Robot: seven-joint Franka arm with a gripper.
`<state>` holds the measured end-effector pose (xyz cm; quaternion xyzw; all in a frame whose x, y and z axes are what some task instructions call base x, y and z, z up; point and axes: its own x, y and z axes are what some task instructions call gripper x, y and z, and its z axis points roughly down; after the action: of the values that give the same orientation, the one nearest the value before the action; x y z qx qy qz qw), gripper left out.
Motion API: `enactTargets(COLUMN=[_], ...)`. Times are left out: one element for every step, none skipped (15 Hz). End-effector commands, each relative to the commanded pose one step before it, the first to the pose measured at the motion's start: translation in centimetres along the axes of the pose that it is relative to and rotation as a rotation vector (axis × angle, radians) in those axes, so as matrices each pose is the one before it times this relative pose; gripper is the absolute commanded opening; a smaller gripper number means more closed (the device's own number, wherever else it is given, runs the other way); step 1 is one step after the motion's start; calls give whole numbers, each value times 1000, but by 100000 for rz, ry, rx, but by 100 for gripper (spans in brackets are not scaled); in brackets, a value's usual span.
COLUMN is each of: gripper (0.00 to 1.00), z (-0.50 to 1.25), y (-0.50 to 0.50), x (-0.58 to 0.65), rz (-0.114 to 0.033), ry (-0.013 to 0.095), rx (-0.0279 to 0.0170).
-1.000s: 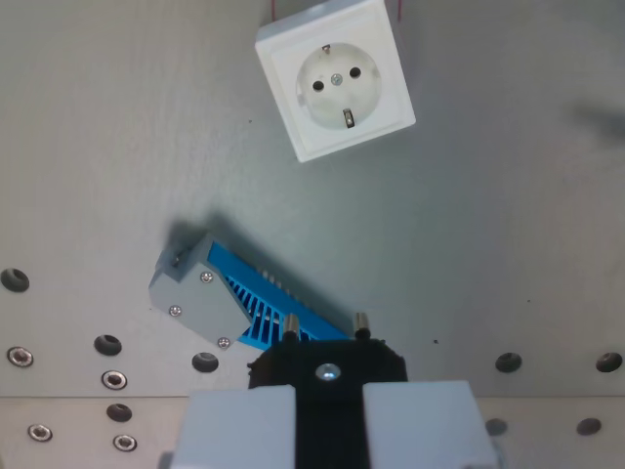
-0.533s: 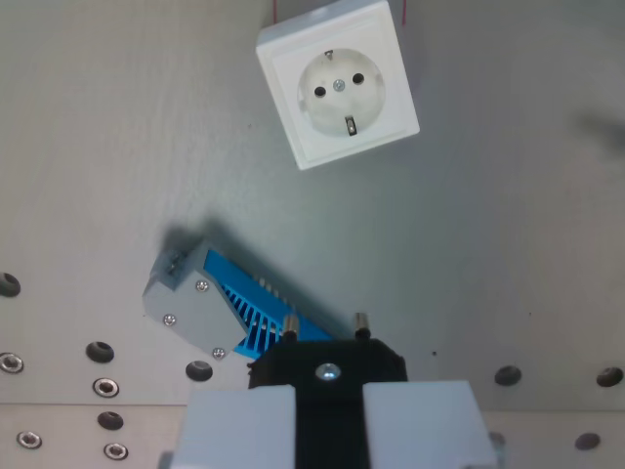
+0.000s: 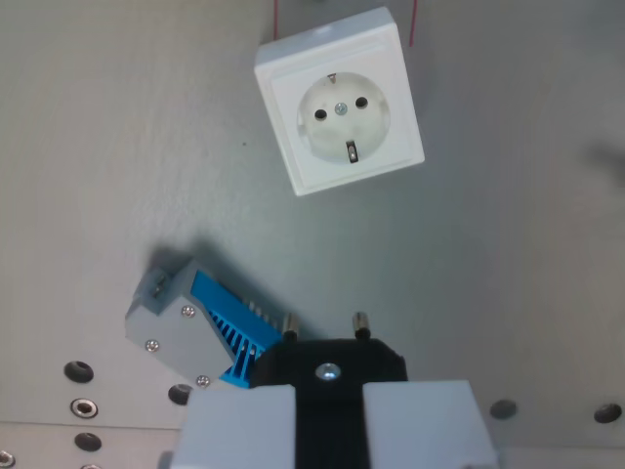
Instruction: Move above the white socket
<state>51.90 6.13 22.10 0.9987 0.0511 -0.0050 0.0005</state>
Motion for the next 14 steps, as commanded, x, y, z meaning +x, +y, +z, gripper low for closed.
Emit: enactTargets(gripper=[0,0,0,0,0,0,0,0,0,0,0,0,0,0], z=[1119,352,360,302,306,312,323,336,349,362,371,379,381,380], y=[425,55,57,52,53,52,48,49,50,52,54,54,55,54], x=[289,40,40,28,27,29,30,32,35,36,39,42,44,45], rz=[-8631,-762,-673,-840,-602,-869,-955,-521,-979,-785,-528,-778,-582,-550], ry=[4361,130,81,46,345,154,53,101,21,24,111,-7,106,49], rx=[1865,133,135,149,138,125,140,162,142,161,144,143,130,123])
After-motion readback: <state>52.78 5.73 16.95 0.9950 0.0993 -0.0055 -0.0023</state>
